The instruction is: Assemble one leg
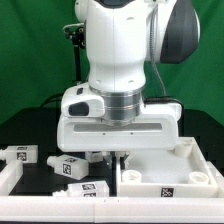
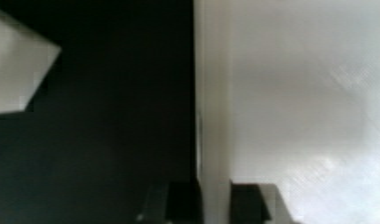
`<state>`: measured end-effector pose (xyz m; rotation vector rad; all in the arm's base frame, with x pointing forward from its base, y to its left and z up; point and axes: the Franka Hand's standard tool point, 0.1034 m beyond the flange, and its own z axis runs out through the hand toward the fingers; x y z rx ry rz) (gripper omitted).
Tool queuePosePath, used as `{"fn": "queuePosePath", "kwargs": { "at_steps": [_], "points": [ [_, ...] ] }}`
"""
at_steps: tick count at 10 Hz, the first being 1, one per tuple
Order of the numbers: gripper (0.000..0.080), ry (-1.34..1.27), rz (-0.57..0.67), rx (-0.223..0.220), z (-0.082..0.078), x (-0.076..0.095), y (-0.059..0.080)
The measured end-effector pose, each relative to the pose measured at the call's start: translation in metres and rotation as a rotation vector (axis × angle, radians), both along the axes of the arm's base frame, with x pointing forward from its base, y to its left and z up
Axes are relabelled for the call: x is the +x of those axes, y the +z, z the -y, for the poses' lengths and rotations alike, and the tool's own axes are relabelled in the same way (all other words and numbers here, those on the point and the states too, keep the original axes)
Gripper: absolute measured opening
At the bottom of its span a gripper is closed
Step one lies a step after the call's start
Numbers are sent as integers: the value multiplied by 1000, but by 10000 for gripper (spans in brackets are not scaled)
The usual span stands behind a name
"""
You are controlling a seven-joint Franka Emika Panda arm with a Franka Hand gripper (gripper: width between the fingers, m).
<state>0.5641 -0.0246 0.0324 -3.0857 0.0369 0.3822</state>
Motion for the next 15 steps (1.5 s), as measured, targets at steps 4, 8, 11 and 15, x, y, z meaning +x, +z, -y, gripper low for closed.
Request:
{"fn": "queuePosePath", "kwargs": {
  "at_steps": [4, 8, 11, 15],
  "points": [
    [54, 0, -4, 0, 0, -1, -2],
    [54, -21, 18, -3, -2, 28, -14],
    [54, -46, -10, -17, -3, 33, -16],
    [54, -28, -10, -12, -2, 33, -17]
  ]
}}
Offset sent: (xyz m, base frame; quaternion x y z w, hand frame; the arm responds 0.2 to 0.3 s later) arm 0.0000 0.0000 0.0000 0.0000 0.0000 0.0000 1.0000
